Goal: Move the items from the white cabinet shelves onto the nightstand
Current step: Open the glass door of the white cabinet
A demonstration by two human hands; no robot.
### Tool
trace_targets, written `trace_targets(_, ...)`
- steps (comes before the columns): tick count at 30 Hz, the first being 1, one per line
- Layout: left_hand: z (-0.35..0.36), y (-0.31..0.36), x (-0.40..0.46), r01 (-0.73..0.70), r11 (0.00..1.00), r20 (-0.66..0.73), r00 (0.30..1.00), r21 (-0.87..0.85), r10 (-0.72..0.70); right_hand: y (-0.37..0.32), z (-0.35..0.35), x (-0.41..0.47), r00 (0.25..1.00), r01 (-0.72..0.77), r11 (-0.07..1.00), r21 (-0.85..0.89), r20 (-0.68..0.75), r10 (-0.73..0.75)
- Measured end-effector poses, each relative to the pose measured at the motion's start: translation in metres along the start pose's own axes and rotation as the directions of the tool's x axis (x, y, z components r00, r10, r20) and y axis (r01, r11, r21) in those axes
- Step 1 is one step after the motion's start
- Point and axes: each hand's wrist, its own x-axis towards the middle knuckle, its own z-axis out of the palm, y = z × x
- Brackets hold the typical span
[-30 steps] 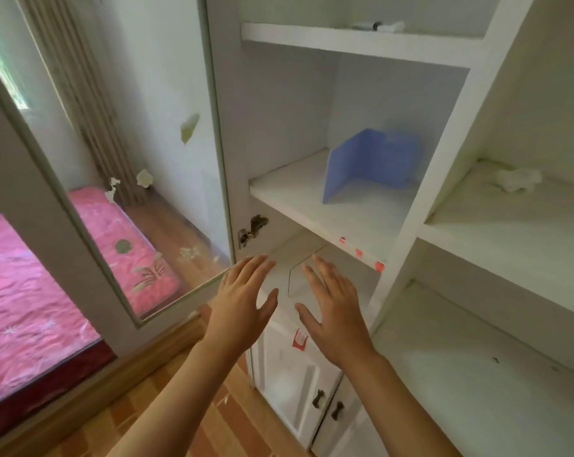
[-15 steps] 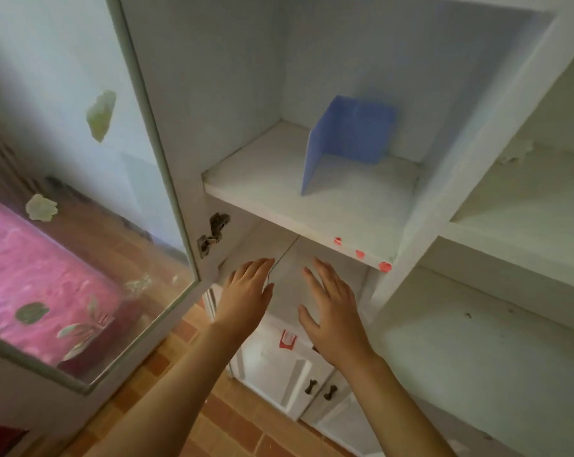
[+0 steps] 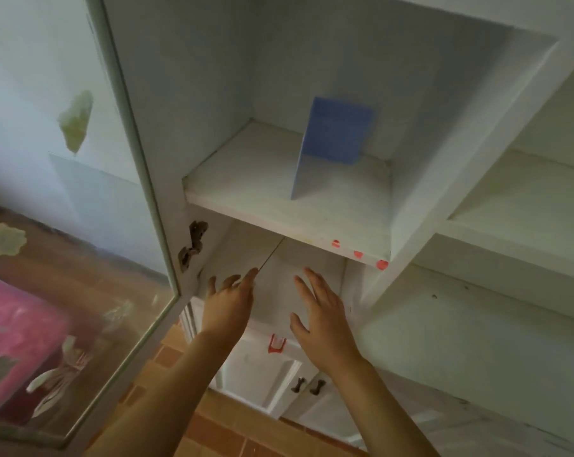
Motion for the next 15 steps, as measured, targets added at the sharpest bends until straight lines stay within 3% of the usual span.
trace_targets(6,-0.017,-0.014,-0.026,0.029,0.999,-0.001,1.000,-0.025,-0.029,0.000,0.009,0.010,0.999,-0.030,0.999,-0.018,0.017,0.030)
trace_targets(15,-0.022,-0.033,-0.060,0.064,0.993,-0.151,0.986,-0.095,-0.078,0.005,0.018,0.032,0.997,-0.077,0.993,-0.088,-0.027,0.075)
